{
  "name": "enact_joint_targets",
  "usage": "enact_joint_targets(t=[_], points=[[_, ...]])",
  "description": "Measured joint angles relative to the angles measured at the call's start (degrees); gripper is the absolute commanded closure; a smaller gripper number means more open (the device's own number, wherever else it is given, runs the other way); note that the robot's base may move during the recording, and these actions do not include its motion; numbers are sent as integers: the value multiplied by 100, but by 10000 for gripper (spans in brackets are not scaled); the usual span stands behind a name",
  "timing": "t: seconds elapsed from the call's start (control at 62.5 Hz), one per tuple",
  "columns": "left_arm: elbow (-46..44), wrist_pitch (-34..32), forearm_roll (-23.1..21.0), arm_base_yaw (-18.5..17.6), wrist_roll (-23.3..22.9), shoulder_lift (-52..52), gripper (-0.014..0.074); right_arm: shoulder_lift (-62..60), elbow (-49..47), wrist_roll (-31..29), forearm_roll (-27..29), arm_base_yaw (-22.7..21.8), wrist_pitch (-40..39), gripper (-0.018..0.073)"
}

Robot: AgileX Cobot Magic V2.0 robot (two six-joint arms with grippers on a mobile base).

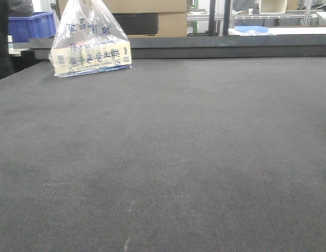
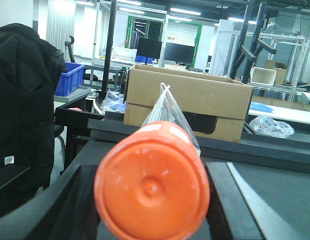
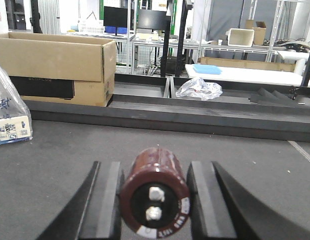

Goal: Place cylindrical capacitor in blue bin on shelf
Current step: 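Drive the base to the shelf of blue bins holding both cylinders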

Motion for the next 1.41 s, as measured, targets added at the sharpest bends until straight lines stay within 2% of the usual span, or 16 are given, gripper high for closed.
enact_joint_targets(t=[1.408], points=[[0,-10,0,0,0,-9,708,0,0,0,-11,0,0,721]])
